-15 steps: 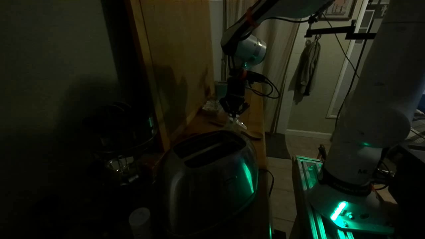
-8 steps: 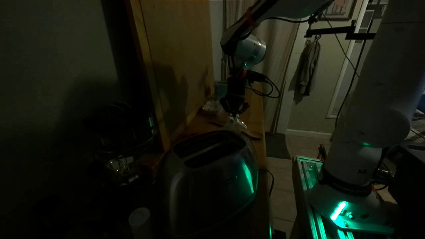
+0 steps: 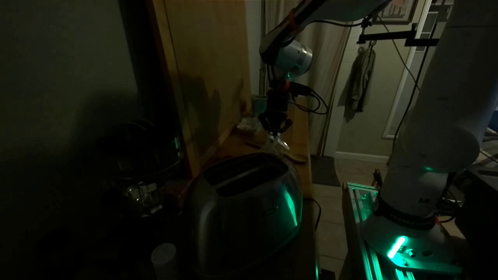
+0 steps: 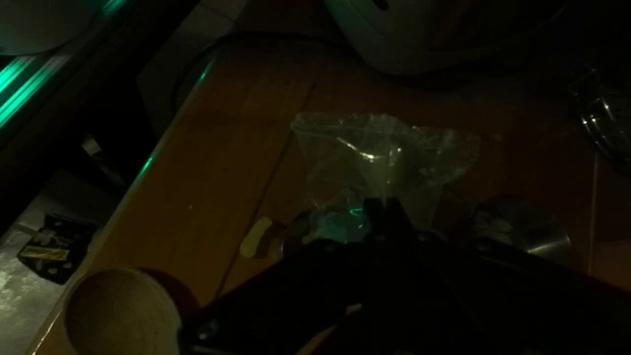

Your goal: Pour the contents in the packet into the silver bowl

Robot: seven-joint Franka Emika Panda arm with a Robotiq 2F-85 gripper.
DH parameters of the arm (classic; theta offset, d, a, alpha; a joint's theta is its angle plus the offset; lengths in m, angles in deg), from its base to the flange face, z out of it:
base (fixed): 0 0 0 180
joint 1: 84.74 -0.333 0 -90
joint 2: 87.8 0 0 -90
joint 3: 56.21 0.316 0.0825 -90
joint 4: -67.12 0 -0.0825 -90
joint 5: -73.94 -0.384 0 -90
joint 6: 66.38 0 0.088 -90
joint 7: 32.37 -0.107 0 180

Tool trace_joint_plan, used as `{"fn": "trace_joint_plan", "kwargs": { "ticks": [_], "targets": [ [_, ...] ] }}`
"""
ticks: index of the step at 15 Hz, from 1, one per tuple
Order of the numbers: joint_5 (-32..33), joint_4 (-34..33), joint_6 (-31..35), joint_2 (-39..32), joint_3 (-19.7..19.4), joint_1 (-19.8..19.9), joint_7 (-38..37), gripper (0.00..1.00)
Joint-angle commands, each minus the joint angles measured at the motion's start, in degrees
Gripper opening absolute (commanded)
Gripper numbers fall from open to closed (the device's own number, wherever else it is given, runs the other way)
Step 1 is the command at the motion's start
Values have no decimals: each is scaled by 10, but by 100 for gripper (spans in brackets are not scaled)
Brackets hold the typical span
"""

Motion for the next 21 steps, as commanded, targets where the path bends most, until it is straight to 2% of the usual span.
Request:
{"fn": "trace_joint_plan", "kwargs": {
  "ticks": [1, 4, 6, 7, 8, 9, 13, 14, 18, 20, 21],
  "targets": [
    [-16, -16, -19, -11, 1, 5, 8, 1],
    [-23, -23, -48, -15, -3, 8, 37, 1],
    [-19, -16, -15, -12, 1, 6, 13, 1],
    [-17, -21, -40, -14, -1, 6, 37, 1],
    [-16, -11, -3, -8, 2, 4, 15, 1],
    [-17, -16, -25, -11, 1, 5, 35, 1],
    [-17, -10, 7, -10, 3, 3, 10, 1],
    [-21, -19, -28, -15, 0, 5, 34, 1],
    [-32, -13, 2, -16, 2, 4, 15, 1],
    [-38, -16, -14, -17, 0, 6, 35, 1],
    [-40, -15, 0, -18, 1, 5, 24, 1]
  ]
}}
